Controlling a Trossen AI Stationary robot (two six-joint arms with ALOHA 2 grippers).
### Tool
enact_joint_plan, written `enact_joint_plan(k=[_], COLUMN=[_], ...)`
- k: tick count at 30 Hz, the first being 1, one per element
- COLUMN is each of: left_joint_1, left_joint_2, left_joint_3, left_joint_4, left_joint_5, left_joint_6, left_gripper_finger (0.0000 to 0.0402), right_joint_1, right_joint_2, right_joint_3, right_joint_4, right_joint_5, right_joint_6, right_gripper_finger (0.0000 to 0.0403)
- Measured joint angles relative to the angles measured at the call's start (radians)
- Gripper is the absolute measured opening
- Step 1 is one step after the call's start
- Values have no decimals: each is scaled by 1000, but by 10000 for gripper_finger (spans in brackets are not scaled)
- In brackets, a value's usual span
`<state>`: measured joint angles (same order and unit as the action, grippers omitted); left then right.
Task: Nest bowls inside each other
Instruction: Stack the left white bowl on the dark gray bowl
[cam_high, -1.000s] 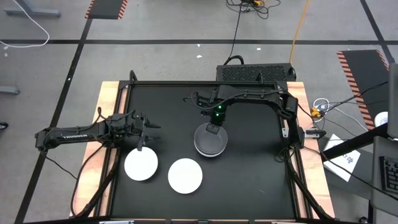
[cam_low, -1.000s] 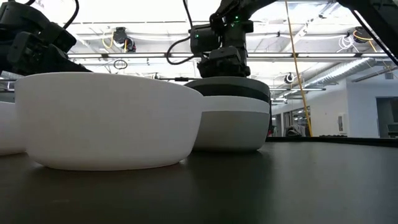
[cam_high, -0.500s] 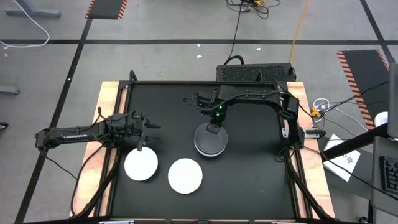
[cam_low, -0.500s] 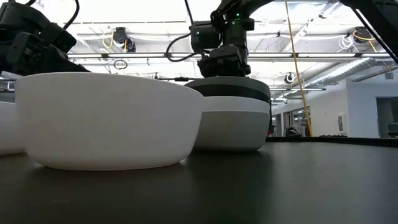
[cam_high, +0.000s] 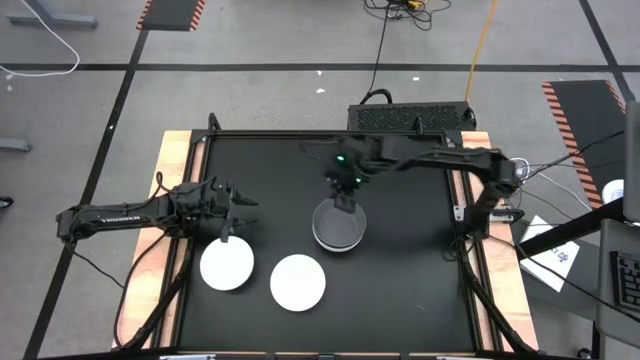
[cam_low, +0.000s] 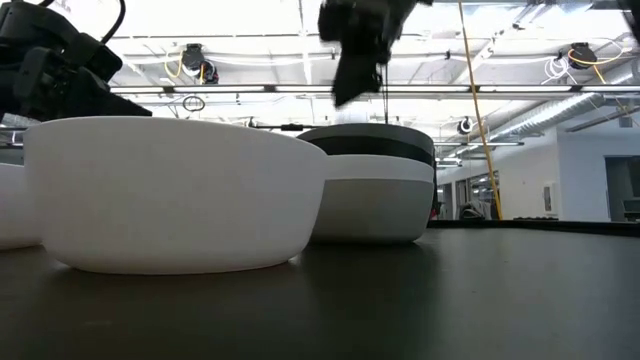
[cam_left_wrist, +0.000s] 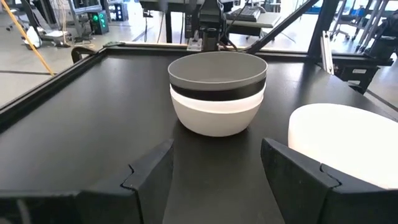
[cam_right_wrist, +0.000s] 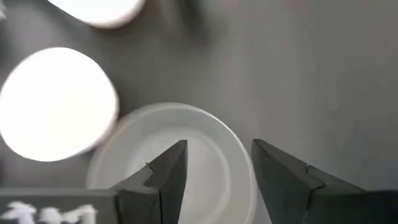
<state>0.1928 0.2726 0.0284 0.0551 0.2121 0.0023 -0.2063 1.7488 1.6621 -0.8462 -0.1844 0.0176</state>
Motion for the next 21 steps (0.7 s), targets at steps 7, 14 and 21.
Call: enact_joint_plan(k=[7,14,21], left_joint_1=[0,0,0], left_joint_2=[0,0,0], left_joint_3=[0,0,0], left_joint_4=[0,0,0], left_joint_5=[-1,-1,-2], left_joint_6=[-7,-10,-15], left_gripper_finger=[243,243,243], right_joint_1=[3,-11,19], right_joint_2=[-306,-611,-818], right_joint_3=[-419,-884,-1173], right_joint_4=[321,717,963], right_joint_5=[0,1,-1], right_joint_6=[27,134,208], right_gripper_finger=[165,165,165])
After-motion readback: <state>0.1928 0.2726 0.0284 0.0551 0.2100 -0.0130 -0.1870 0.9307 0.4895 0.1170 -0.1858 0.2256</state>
